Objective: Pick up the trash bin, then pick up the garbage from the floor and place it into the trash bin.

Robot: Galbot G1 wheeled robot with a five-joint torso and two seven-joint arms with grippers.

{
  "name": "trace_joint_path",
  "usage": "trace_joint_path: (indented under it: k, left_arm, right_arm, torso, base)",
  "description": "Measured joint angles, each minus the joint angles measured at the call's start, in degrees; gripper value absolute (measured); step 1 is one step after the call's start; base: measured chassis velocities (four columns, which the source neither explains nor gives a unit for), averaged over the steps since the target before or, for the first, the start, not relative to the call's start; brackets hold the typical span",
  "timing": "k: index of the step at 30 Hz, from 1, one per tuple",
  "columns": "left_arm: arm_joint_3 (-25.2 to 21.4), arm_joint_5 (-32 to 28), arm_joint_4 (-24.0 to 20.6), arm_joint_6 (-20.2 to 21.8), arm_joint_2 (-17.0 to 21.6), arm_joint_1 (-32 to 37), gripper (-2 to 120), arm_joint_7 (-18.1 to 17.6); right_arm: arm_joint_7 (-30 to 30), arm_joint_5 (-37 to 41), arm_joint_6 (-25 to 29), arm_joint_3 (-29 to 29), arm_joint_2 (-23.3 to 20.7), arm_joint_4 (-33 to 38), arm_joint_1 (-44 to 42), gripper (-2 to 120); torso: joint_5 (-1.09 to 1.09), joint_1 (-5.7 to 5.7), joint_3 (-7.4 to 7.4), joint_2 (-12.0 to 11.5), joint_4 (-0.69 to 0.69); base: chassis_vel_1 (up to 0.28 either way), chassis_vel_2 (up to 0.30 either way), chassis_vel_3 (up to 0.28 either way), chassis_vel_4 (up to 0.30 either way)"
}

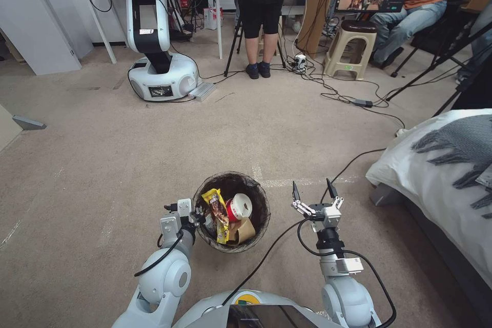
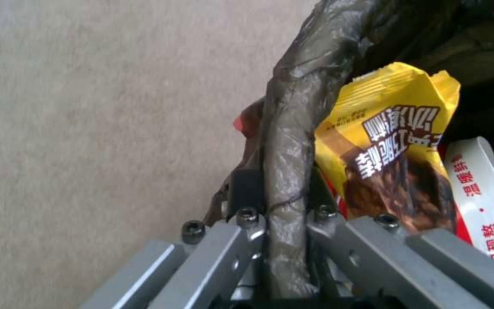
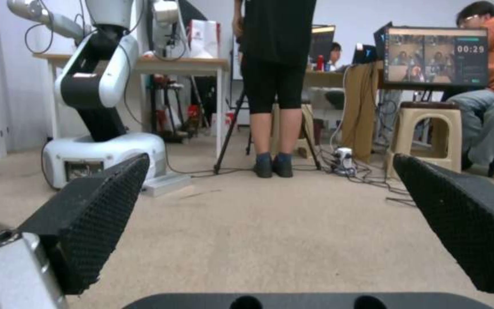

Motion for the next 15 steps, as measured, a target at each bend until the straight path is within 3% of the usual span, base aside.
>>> trace_joint_path:
  k: [6, 15]
  left_arm:
    - [-1.00, -3.33, 2.13, 5.08, 0.04, -0.25, 0, -3.94]
    - [-2.03, -6.76, 5.88, 6.61, -0.16, -1.24, 0, -6.06]
  right_arm:
    - [0.01, -0.11, 0.03, 0.00, -0.12, -0.02, -0.06, 100]
    - [0.00, -0.18, 0.30, 0.02, -0.04, -0.16, -0.18, 100]
  torso:
    - [0.00, 0.00, 0.00, 0.00, 0.00]
    - [0.01, 0.00, 0.00, 0.00, 0.01]
  base:
    - [0.000, 0.000, 0.000, 0.000]
    - [0.000, 0.000, 0.000, 0.000]
